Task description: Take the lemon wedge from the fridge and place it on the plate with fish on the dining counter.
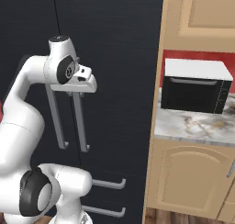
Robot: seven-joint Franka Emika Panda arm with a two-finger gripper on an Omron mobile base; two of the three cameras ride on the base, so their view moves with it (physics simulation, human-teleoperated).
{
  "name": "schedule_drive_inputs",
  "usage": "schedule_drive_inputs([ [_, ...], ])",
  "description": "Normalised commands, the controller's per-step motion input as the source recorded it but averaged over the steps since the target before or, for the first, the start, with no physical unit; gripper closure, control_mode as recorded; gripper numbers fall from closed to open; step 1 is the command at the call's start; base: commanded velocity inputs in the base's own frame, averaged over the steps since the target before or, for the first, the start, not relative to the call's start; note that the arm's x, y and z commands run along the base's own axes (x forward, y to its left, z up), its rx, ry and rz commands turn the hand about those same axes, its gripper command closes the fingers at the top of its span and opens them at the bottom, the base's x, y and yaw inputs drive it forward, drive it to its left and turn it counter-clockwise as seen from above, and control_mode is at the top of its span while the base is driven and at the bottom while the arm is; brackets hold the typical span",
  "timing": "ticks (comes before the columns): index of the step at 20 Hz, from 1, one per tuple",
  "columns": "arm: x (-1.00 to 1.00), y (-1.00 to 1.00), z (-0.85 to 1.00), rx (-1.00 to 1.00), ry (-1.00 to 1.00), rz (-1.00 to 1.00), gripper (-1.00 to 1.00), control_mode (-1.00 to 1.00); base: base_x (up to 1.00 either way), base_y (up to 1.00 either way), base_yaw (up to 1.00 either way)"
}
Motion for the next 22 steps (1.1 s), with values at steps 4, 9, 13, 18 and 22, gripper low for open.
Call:
schedule_drive_inputs([
  [4,-0.01,0.02,-0.05,-0.03,-0.01,0.00,-1.00,-1.00,0.00,0.00,0.00],
  [9,-0.08,0.00,0.00,0.00,0.00,0.00,-1.00,-1.00,0.00,0.00,0.00],
  [13,-0.07,0.32,0.00,0.00,-0.01,0.01,-1.00,-1.00,0.00,0.00,0.00],
  [18,0.00,0.00,-0.01,0.00,0.00,0.00,-1.00,-1.00,0.00,0.00,0.00],
  [22,-0.05,0.04,-0.02,0.00,0.00,0.00,-1.00,1.00,-0.22,0.46,0.00],
])
